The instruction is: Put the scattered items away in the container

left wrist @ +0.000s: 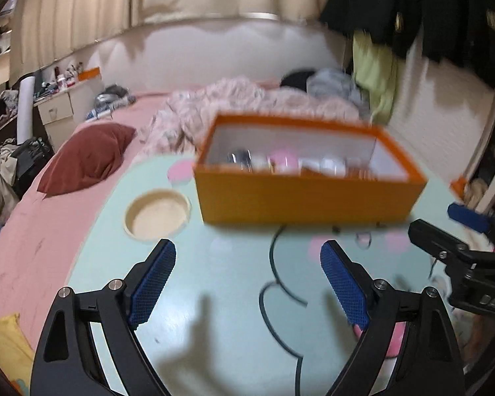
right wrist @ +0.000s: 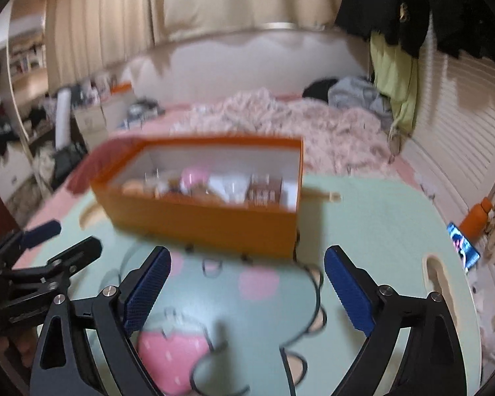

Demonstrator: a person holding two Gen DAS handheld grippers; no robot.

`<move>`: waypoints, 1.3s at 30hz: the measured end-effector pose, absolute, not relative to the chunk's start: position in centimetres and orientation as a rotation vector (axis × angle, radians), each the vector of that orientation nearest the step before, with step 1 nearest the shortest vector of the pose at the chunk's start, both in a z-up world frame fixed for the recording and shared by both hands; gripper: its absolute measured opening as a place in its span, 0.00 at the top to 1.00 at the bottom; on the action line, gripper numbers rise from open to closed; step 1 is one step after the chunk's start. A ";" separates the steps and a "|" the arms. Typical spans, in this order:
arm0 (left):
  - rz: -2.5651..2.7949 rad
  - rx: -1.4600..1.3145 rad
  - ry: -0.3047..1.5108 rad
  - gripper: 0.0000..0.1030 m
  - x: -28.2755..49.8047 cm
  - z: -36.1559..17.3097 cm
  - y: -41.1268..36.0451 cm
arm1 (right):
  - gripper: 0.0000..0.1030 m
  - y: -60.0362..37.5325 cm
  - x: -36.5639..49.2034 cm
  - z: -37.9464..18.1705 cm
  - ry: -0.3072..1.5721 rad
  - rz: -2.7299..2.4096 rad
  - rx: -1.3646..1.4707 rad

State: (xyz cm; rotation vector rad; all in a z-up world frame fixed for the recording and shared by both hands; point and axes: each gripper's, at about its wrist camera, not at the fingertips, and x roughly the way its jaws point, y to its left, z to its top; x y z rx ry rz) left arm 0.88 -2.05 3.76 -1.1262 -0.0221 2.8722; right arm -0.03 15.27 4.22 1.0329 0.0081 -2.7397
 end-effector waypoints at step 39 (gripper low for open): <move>2.854 -1.399 -0.074 0.00 -0.4 0.2 -1.6 | 0.00 13.9 -1.9 0.1 0.114 -2.692 1.321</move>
